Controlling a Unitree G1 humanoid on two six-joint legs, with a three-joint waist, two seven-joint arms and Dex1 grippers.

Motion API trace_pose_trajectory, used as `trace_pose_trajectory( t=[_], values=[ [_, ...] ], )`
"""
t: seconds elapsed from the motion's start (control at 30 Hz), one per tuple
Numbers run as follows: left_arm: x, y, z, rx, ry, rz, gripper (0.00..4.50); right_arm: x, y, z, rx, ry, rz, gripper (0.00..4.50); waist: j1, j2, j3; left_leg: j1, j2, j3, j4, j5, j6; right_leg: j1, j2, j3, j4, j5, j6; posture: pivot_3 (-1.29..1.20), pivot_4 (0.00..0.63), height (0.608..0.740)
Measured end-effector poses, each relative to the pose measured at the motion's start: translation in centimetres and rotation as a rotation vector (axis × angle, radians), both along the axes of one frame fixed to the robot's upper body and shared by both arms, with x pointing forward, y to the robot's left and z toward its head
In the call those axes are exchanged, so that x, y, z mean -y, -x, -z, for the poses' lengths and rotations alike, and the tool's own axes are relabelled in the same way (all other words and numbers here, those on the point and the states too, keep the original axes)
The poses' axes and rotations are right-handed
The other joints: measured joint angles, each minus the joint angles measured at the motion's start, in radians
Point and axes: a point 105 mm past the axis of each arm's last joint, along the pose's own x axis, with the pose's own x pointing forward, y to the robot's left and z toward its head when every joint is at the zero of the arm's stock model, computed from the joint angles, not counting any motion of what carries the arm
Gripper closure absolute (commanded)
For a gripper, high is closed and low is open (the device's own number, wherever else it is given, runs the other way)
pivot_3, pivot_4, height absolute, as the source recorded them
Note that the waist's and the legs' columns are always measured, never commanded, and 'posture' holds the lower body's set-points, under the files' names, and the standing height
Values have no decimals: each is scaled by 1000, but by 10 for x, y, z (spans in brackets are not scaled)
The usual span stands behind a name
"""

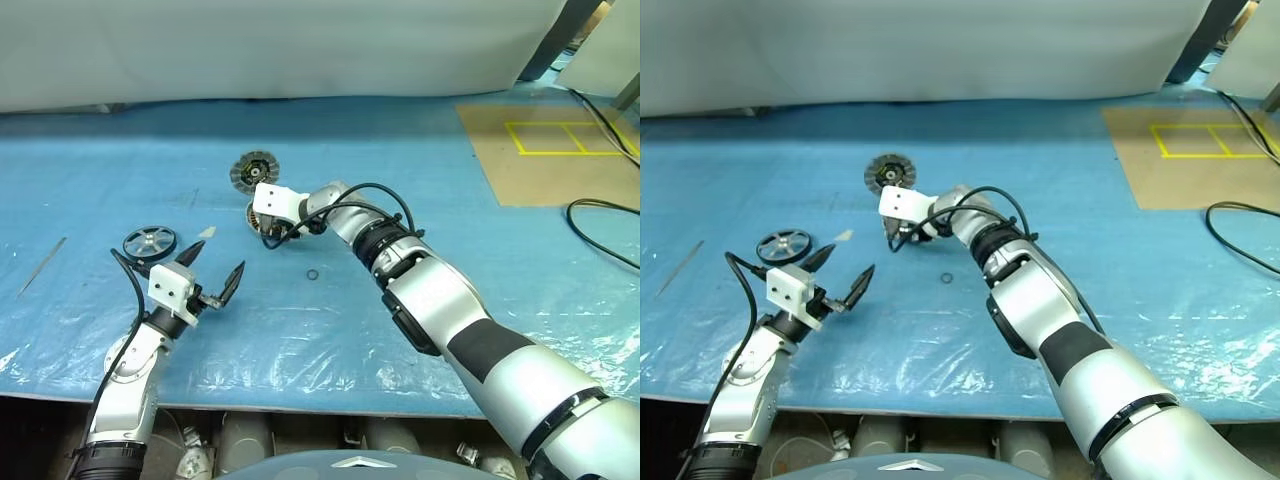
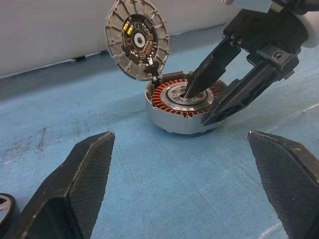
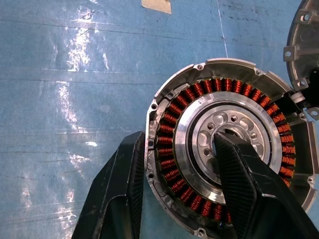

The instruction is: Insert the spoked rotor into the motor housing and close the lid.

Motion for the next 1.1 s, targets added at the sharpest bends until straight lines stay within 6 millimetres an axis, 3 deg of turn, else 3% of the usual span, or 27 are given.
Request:
trace_pose_trajectory(
  t=[0.27,0.6,0.8,1.1],
  values=[
    [0,11,-3,-8,-22,24,0,5,9,-1,-92,-22,-57,2712,0,0,0,0,0,0,0,0,0,0,0,0,0,0,0,0,150,740],
    [2,44,1,-63,-11,63,0,5,29,13,-80,-79,-88,2712,0,0,-2,6,0,0,-2,0,0,4,0,1,-1,0,0,0,150,740],
    [-1,61,7,-108,-17,64,0,4,58,23,-78,-82,-106,2712,0,-1,-5,16,-1,1,-9,0,0,11,0,3,-4,-4,2,0,150,740],
    [5,52,0,-87,-15,95,0,7,114,31,-132,-36,-193,2712,1,-2,-9,19,-2,1,-12,-1,-2,15,0,4,-8,-7,4,0,150,740]
  ],
)
